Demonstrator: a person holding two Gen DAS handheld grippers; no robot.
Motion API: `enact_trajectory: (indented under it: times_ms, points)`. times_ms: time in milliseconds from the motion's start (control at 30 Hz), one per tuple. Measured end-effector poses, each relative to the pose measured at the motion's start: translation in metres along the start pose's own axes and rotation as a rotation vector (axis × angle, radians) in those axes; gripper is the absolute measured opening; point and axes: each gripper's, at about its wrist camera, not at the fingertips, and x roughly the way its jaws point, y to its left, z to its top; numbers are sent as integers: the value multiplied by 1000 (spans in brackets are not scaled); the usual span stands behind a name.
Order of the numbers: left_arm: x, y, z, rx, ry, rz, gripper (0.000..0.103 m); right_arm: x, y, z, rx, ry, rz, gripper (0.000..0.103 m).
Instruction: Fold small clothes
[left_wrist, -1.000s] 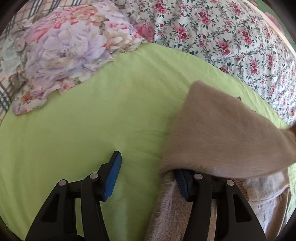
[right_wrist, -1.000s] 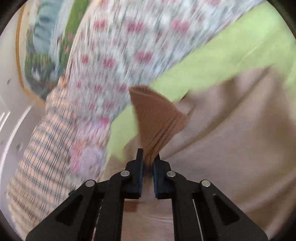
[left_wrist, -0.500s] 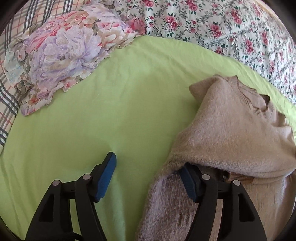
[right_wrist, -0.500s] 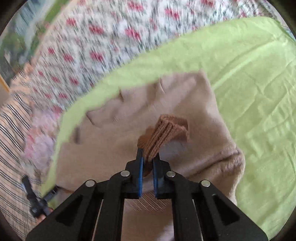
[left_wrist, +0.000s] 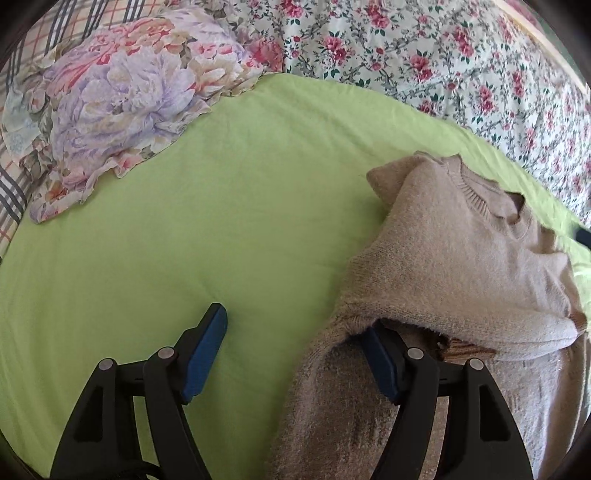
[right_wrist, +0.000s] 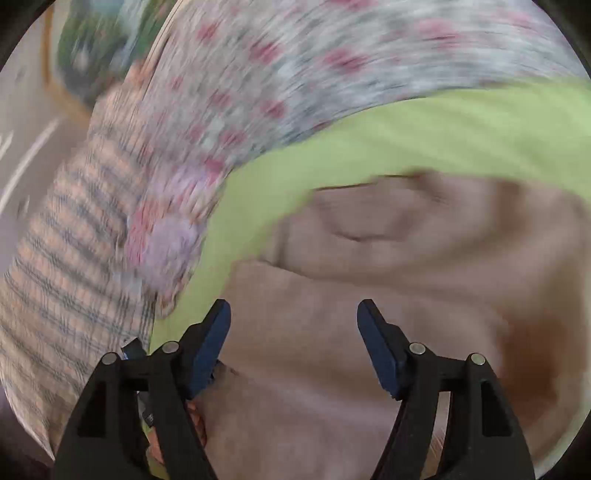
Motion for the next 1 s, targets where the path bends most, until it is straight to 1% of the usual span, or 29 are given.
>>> enact_trajectory:
  times_ms: [67,100,133,167,200,233,267,300,333,367,400,433,500,567,600,667,733,767,800,900,933,967,1000]
  points:
    - [-1,5,0,-19,-7,-29,72,53,9,28,-5,107,66,73]
    - [-1,7,0,-28,-11,-45,72,75,9,37,2,156,85,74]
    - [-2,8,0,-35,-15,-57,72,105,8,46,21,233,87,74]
    - [-3,9,-1,-41,-21,-69,72,126,8,48,30,298,72,74]
    - [-4,10,-1,-47,-29,-83,72,142,7,43,38,370,91,74]
    - [-5,11,-2,-53,-38,-95,72,161,8,41,51,449,133,74]
    - [-6,12,-3,-60,-51,-111,72,175,14,39,52,492,164,75]
    - [-7,13,-2,-64,-59,-119,72,180,18,38,45,507,190,76]
    - [-9,13,-3,-66,-69,-125,72,194,27,38,36,528,248,77]
    - [-10,13,-4,-67,-80,-130,72,202,34,39,37,529,292,81]
    - [-11,12,-4,-65,-92,-134,72,209,39,43,43,520,319,87]
    - [-12,12,-5,-63,-99,-136,72,216,43,46,52,508,350,87]
    - [-13,11,-5,-59,-104,-139,72,224,46,55,92,453,450,87]
    - [-12,11,-6,-63,-104,-147,72,229,47,62,160,364,569,87]
    - [-12,13,-6,-68,-104,-157,72,230,46,65,190,317,599,87]
    - [-11,16,-6,-82,-102,-180,72,225,39,68,241,217,600,87]
    - [-11,18,-6,-90,-99,-199,72,212,33,69,253,159,560,87]
    - [-12,19,-6,-92,-97,-213,72,198,28,69,243,134,502,87]
    - [-14,20,-5,-95,-94,-232,72,189,25,71,237,118,471,87]
    - [-23,24,-5,-90,-85,-340,72,132,4,62,204,65,371,87]
    - [-26,24,-4,-77,-64,-394,72,117,-4,61,195,50,344,87]
    - [-28,25,-4,-66,-49,-429,72,88,-15,54,171,26,283,87]
    - [-30,25,-2,-56,-27,-457,72,76,-19,50,160,15,239,87]
